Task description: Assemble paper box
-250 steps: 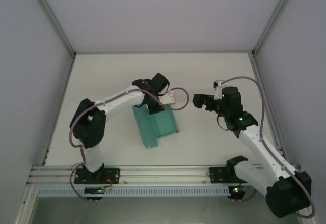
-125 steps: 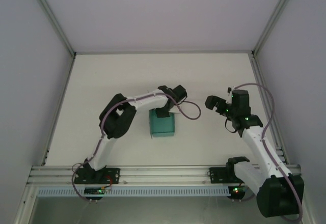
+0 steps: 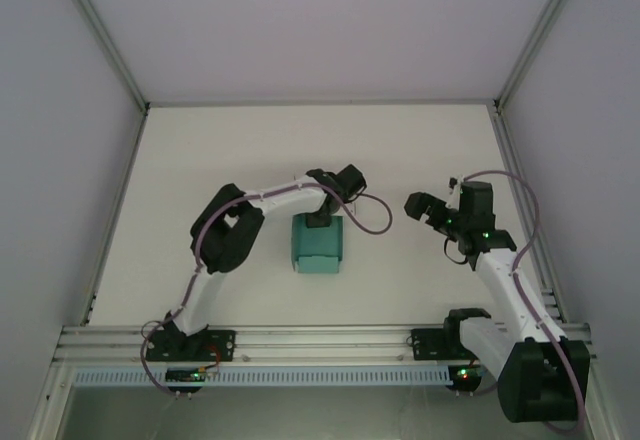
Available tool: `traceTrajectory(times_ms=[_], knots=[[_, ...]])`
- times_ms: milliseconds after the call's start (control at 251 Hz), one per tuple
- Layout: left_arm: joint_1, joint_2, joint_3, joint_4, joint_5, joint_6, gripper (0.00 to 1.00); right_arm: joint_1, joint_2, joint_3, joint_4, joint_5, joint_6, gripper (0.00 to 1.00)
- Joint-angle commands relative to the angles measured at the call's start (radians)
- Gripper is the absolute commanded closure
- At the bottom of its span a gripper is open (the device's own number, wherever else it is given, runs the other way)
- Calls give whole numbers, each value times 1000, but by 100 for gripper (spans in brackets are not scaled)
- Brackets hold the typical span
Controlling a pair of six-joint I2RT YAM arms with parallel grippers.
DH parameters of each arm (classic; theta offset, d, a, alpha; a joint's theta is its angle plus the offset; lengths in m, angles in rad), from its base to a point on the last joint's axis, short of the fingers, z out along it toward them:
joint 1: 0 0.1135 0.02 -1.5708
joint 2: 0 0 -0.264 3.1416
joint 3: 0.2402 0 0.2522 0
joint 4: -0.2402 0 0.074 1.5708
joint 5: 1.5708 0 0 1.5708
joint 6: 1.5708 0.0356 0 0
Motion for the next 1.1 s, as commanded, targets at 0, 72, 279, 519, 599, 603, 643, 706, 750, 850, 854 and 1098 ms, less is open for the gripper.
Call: traceTrajectory(times_ms=[0, 72, 279, 519, 599, 603, 643, 706, 750, 850, 854, 1098], knots=[[-2, -86, -39, 40, 102, 45, 26, -6, -7, 9, -1, -36, -53, 1], [2, -117, -39, 40, 137, 55, 20, -7, -17, 17, -17, -30, -70, 1], [13, -117, -39, 30, 157, 65, 19, -6, -47, 21, -11, -22, -79, 1], [42, -157, -15, 38, 238, 7, 15, -3, -37, 8, 30, -46, -91, 1], [77, -257, -30, 96, 351, -72, 0, 13, -4, 21, 56, -107, -148, 1], [79, -263, -32, 100, 358, -77, 0, 14, -1, 22, 58, -108, -152, 1], [101, -330, -61, 153, 417, -126, 1, 36, 25, 40, 59, -111, -188, 1], [129, -437, -115, 255, 459, -222, 0, 89, 74, 76, 55, -91, -253, 1], [146, -504, -150, 314, 444, -308, 1, 139, 116, 103, 56, -71, -303, 1], [204, -628, -210, 384, 361, -547, 0, 274, 234, 180, 52, -49, -457, 1], [208, -632, -213, 384, 360, -558, 1, 280, 240, 182, 52, -49, -464, 1], [467, -828, -466, 377, 394, -933, 0, 526, 626, 436, -50, -35, -1013, 8]])
